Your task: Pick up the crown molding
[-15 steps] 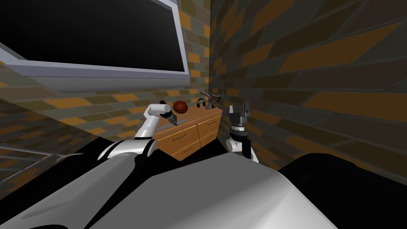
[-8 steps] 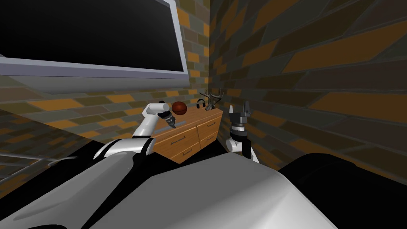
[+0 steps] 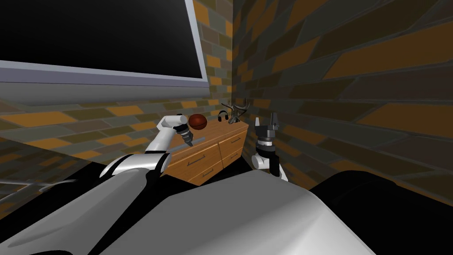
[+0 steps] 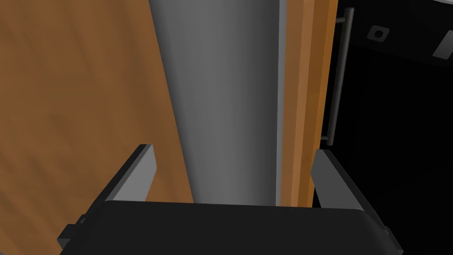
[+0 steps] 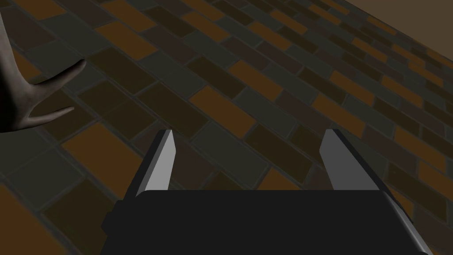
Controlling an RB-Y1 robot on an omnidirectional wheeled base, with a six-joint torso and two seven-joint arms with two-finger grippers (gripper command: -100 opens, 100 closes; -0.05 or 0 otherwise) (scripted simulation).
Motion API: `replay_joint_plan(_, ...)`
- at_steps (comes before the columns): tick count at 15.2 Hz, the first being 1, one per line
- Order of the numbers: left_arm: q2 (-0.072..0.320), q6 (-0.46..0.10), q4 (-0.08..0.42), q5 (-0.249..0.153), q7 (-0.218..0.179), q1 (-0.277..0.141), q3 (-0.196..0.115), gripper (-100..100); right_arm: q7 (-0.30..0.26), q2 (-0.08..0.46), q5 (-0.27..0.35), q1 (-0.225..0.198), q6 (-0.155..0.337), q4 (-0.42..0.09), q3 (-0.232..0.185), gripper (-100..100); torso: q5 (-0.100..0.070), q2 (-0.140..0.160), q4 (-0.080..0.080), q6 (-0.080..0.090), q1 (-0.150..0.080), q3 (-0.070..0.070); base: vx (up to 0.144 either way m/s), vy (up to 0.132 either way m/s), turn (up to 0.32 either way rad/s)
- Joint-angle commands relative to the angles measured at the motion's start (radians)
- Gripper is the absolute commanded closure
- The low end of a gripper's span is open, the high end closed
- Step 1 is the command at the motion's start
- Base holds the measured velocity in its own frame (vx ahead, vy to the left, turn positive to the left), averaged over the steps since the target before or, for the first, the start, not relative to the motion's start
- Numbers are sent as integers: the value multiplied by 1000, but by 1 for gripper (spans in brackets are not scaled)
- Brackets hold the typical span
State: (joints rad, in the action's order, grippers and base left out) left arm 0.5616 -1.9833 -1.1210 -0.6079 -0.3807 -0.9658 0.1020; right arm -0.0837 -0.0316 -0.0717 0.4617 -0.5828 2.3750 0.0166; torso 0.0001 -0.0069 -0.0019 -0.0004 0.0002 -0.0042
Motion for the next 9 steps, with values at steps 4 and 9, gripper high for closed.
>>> replay_joint_plan(4, -15, 59, 24, 20, 15, 24, 3, -100, 0, 0, 0, 0, 0, 0, 0, 0, 0, 6, 1, 0, 0, 4, -29, -3, -4)
replay_joint_plan(9, -11, 48, 16, 17, 10, 20, 1, 100, 0, 0, 0, 0, 0, 0, 0, 0, 0, 6, 1, 0, 0, 3, -6, 0, 0)
